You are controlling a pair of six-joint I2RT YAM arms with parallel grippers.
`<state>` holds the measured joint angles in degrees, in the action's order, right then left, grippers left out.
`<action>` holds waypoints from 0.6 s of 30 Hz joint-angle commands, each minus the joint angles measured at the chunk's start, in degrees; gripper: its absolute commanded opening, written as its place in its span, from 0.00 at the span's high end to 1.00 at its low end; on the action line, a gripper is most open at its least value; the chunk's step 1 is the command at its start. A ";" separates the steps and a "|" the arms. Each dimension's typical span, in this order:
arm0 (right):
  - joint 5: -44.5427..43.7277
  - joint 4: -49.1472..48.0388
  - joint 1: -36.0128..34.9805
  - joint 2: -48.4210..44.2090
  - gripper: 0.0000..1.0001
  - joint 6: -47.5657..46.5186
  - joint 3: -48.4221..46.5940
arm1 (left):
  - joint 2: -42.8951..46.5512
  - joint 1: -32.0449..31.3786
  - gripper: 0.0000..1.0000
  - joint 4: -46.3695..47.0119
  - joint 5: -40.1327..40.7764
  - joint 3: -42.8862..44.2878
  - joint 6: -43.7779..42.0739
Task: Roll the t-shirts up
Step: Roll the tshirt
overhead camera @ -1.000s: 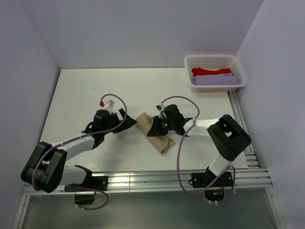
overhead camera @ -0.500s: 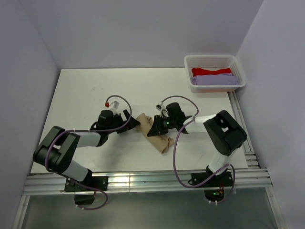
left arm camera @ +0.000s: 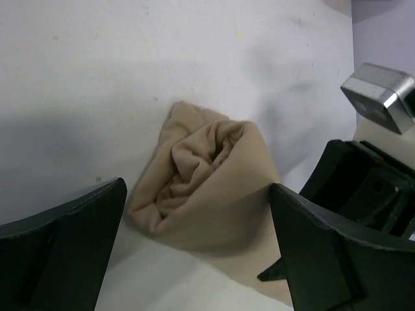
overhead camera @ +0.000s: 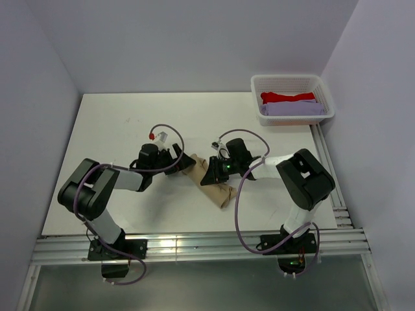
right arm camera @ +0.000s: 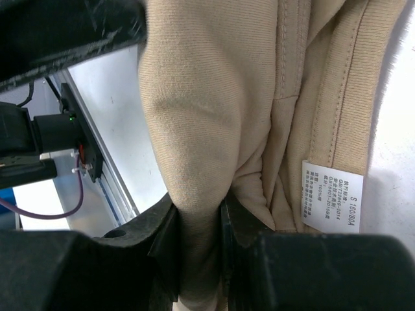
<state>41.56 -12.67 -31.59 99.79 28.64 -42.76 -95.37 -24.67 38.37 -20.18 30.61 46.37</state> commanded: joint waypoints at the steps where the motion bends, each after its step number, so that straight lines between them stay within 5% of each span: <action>1: -3.33 7.57 0.04 2.52 1.00 -3.68 1.37 | -4.19 -0.03 0.00 -4.16 0.06 2.78 -0.31; 4: -2.98 7.92 0.04 2.78 1.00 -4.03 1.28 | -7.27 -0.03 0.09 -4.10 -1.69 4.54 -0.31; 13: -3.86 9.06 0.04 2.95 1.00 -4.82 0.49 | -7.29 -0.03 0.62 -2.69 -5.30 3.76 -2.33; 15: -4.29 9.59 0.04 3.31 1.00 -5.00 0.14 | -6.32 -0.03 0.94 -2.25 -5.92 3.40 -2.51; 18: -7.18 11.87 -0.05 3.13 0.96 -5.88 -0.92 | -4.74 0.06 1.00 -1.02 -6.45 2.35 -2.16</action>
<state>41.63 -9.98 -31.59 100.33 26.98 -44.25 -102.17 -24.67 39.22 -25.58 34.98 45.89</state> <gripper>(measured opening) 0.288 0.069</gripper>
